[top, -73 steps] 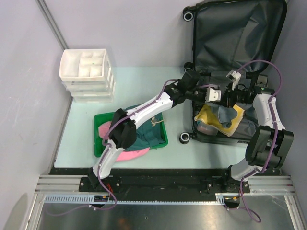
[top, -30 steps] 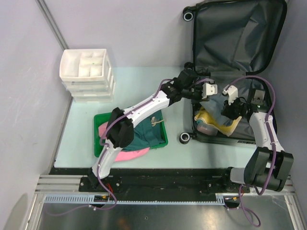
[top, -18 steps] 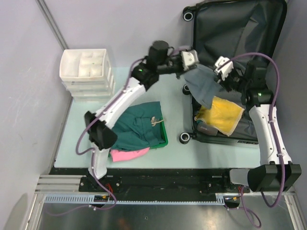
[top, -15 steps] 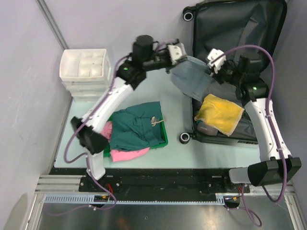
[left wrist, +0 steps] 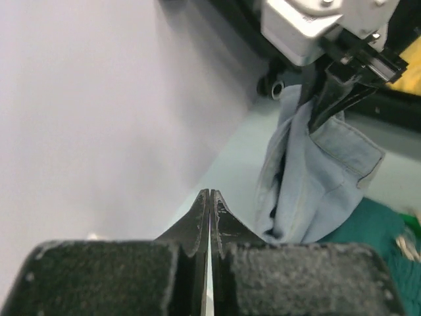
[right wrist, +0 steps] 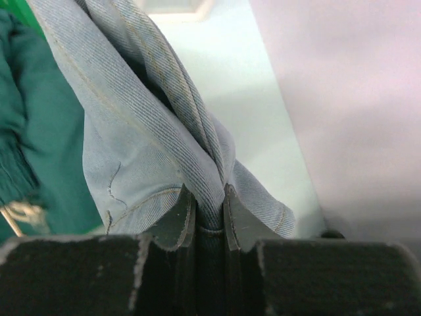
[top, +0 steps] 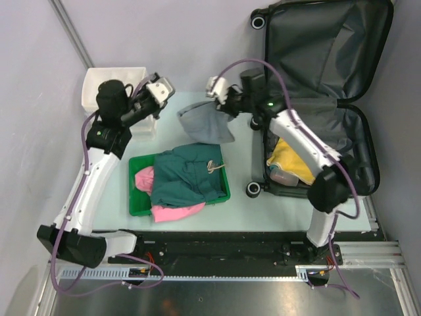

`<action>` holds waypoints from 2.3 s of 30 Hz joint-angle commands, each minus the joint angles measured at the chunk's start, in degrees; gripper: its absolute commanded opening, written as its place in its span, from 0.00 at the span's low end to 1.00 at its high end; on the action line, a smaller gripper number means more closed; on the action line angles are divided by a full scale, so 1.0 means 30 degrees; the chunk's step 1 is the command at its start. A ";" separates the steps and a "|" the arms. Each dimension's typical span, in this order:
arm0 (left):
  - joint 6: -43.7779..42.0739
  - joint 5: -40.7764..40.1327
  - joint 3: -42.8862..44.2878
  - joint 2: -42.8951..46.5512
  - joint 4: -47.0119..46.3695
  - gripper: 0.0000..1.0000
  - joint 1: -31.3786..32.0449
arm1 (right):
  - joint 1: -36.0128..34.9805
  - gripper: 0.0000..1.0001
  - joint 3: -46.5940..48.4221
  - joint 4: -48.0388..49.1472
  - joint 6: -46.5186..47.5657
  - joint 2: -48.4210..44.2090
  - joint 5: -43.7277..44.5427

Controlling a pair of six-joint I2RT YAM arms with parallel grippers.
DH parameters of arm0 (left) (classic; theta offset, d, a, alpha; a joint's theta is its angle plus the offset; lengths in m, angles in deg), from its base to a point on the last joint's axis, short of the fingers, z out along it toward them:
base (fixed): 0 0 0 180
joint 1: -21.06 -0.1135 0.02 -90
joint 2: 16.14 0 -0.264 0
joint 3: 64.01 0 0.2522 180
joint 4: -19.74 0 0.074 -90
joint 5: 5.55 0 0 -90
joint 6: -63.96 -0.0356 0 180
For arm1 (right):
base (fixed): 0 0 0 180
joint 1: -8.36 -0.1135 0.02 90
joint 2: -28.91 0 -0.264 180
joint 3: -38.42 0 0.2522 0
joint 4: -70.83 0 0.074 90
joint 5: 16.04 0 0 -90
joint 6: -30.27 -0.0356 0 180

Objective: Open, take out, and arrange the luggage

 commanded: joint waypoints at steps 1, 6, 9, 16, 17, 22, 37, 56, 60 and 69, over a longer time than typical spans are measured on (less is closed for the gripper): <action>0.0014 0.1033 -0.2538 0.1622 -0.0079 0.00 -0.1418 | -0.1893 0.00 0.4380 0.1116 -0.0471 0.1807 0.0324; 0.0748 0.3700 -0.4211 0.3177 -0.0079 1.00 -0.3760 | -0.3124 0.00 0.5496 0.0677 0.0495 0.2454 0.0763; 0.1626 0.5403 -0.4124 0.3324 -0.0049 1.00 -0.5428 | -0.3680 0.00 0.6140 0.0587 0.0614 0.2630 0.1260; 0.3150 0.4380 -0.4094 0.3939 -0.0254 1.00 -0.7102 | -0.5728 0.00 0.1965 0.0849 0.1227 0.0088 0.1584; 0.3355 0.4292 -0.4094 0.3998 -0.0225 1.00 -0.7394 | -0.6053 0.00 -0.0339 0.1286 0.1432 -0.1137 0.1700; 0.4028 0.3998 -0.4649 0.4320 -0.0313 1.00 -0.7690 | -0.8045 0.00 -0.7413 0.1700 0.2606 -0.4016 0.2346; 0.5672 0.5344 -0.6437 0.4027 -0.0255 1.00 -0.7632 | -1.0596 0.66 -1.0909 -0.0119 0.2374 -0.3782 0.0205; 0.4938 0.2387 -0.5326 0.3091 0.1738 1.00 -0.2945 | 0.7768 0.77 -0.7979 -0.4565 -0.5775 -0.7305 -0.3048; 0.5173 0.2182 -0.5091 0.2681 0.1738 1.00 -0.2739 | 0.8533 0.73 -0.8943 -0.5682 -0.4836 -0.5898 -0.1470; 0.5261 0.1801 -0.5119 0.2592 0.1709 0.99 -0.2446 | 0.8330 0.72 -1.0322 -0.3691 -0.6945 -0.3055 0.0322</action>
